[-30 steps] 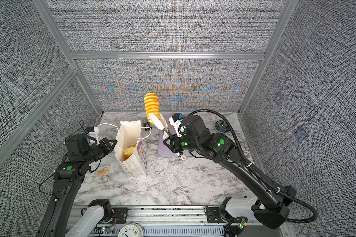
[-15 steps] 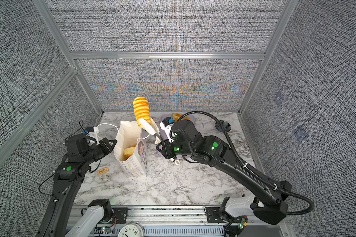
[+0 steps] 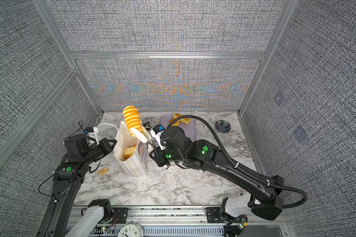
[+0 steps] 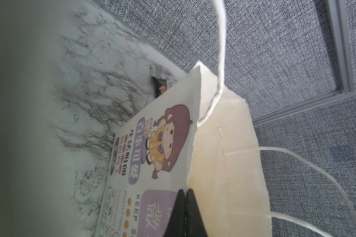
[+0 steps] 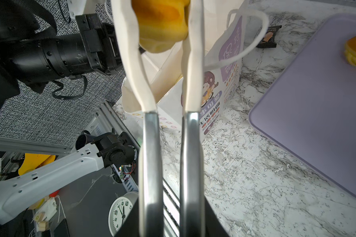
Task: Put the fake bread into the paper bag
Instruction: 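Lower the spiral bread into the bag held by the left gripper, open tongs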
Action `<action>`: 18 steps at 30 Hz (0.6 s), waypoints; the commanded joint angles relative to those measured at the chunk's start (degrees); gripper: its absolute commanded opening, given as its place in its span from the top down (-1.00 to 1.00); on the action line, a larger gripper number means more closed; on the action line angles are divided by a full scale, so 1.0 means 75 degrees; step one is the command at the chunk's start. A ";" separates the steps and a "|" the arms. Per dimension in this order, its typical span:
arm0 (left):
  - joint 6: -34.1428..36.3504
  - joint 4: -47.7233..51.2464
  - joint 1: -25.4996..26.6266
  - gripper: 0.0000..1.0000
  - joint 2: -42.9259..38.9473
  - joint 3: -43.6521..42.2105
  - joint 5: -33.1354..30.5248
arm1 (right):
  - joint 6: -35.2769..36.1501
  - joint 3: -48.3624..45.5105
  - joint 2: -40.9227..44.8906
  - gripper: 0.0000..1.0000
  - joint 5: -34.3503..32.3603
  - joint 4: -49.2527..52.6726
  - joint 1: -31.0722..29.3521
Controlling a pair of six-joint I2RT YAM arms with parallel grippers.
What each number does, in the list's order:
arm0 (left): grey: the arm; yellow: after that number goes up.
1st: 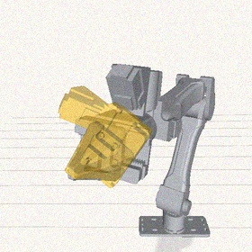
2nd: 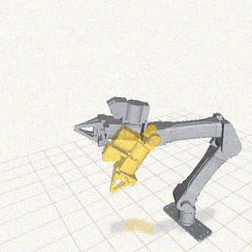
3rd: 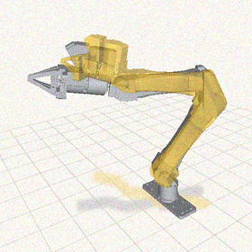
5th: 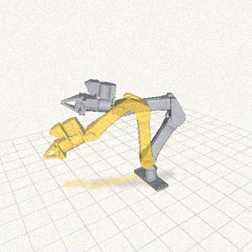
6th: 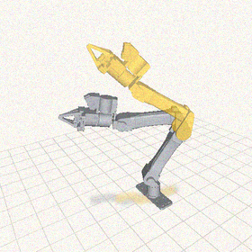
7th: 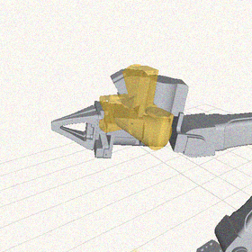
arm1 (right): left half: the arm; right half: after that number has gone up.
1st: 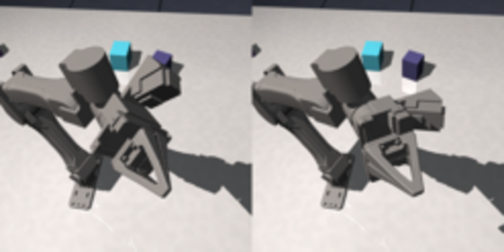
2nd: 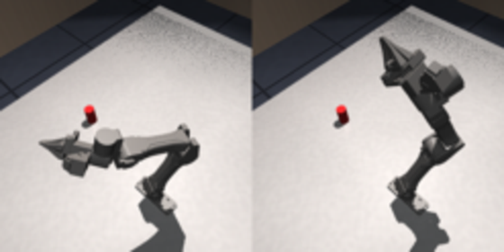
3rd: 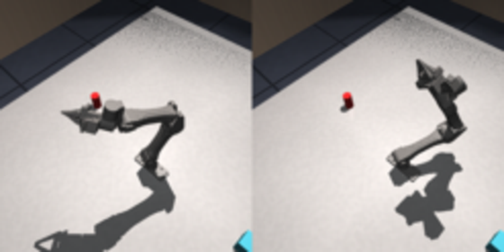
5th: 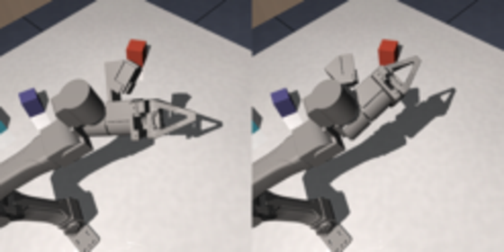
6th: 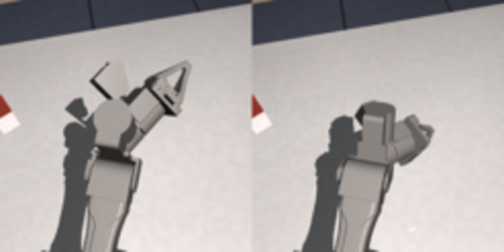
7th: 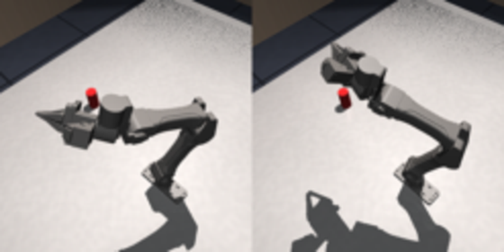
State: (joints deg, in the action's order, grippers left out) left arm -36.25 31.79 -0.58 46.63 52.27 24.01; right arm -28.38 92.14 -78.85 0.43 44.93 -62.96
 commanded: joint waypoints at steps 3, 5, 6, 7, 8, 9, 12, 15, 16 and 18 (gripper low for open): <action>0.0029 -0.0031 -0.0015 1.00 -0.0053 -0.0020 0.0033 | -0.0145 -0.0043 -0.0051 0.39 -0.0104 -0.0382 -0.0145; 0.0022 -0.0032 -0.0008 1.00 -0.0060 -0.0020 0.0033 | -0.0177 -0.0042 -0.0103 0.39 -0.0105 -0.0423 -0.0204; 0.0018 -0.0031 -0.0012 1.00 -0.0065 -0.0020 0.0036 | -0.0182 -0.0050 -0.0127 0.39 -0.0104 -0.0444 -0.0236; 0.0018 -0.0031 -0.0010 1.00 -0.0065 -0.0020 0.0031 | -0.0190 -0.0058 -0.0149 0.39 -0.0110 -0.0457 -0.0260; 0.0017 -0.0032 -0.0008 1.00 -0.0068 -0.0020 0.0033 | -0.0209 -0.0060 -0.0185 0.39 -0.0136 -0.0467 -0.0286; 0.0018 -0.0026 -0.0007 1.00 -0.0065 -0.0020 0.0033 | -0.0221 -0.0072 -0.0203 0.39 -0.0152 -0.0486 -0.0301; 0.0015 -0.0029 -0.0008 1.00 -0.0077 -0.0020 0.0033 | -0.0258 -0.0079 -0.0244 0.39 -0.0192 -0.0518 -0.0336; 0.0006 -0.0019 -0.0016 1.00 -0.0077 -0.0020 0.0033 | -0.0275 -0.0085 -0.0302 0.39 -0.0221 -0.0530 -0.0371; 0.0005 -0.0018 -0.0007 1.00 -0.0077 -0.0020 0.0033 | -0.0293 -0.0085 -0.0327 0.38 -0.0232 -0.0543 -0.0381; 0.0011 -0.0031 -0.0006 1.00 -0.0089 -0.0032 0.0034 | -0.0323 -0.0089 -0.0372 0.38 -0.0244 -0.0572 -0.0408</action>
State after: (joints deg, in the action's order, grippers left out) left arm -36.27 31.79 -0.58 46.17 52.16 24.01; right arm -30.11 91.48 -81.49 -0.36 44.14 -65.71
